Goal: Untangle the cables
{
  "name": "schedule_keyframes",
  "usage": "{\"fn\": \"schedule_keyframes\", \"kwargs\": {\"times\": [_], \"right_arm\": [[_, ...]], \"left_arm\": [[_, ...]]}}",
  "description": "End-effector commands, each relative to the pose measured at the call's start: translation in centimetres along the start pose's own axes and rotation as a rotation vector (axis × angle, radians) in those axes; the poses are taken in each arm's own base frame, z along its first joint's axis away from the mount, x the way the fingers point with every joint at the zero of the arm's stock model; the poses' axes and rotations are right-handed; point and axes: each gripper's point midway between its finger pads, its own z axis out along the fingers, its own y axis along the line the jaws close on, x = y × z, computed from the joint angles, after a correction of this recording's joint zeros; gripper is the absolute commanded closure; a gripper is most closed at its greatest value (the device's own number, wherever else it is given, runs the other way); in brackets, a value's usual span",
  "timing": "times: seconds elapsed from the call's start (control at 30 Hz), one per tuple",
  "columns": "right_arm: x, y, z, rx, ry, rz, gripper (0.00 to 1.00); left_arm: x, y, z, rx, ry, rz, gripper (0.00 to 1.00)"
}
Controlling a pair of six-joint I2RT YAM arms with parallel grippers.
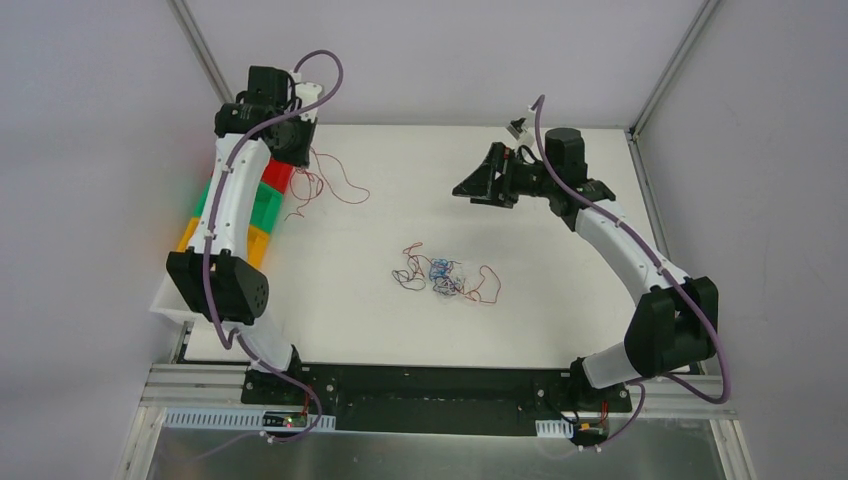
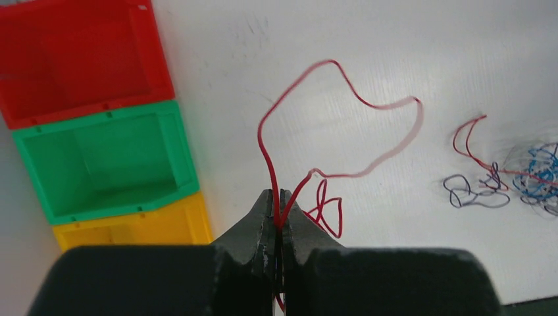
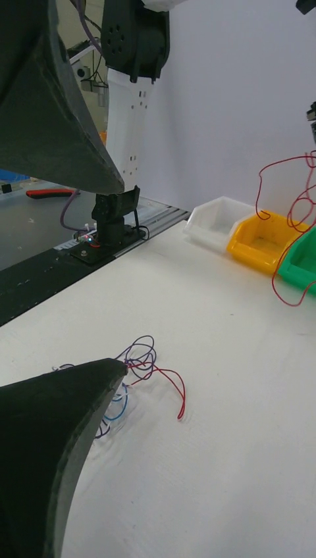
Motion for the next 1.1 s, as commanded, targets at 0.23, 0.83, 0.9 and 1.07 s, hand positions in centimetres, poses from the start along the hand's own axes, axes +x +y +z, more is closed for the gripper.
{"fn": "schedule_keyframes", "kwargs": {"times": [0.23, 0.83, 0.9, 1.07], "right_arm": [[1.4, 1.1, -0.9, -0.045, 0.018, -0.008, 0.01], [3.8, -1.0, -0.7, -0.012, 0.119, 0.016, 0.02], [3.8, -1.2, -0.7, -0.01, 0.124, 0.024, 0.01], [3.8, -1.6, -0.5, -0.009, 0.134, 0.039, 0.02]], "left_arm": [[-8.1, 15.0, 0.5, -0.157, -0.272, -0.147, 1.0], [-8.0, 26.5, 6.6, -0.448, -0.082, 0.87, 1.0], [-7.8, 27.2, 6.9, -0.472, -0.064, 0.898, 1.0], [-7.2, 28.5, 8.3, -0.549, -0.013, 0.903, 1.0]]}}
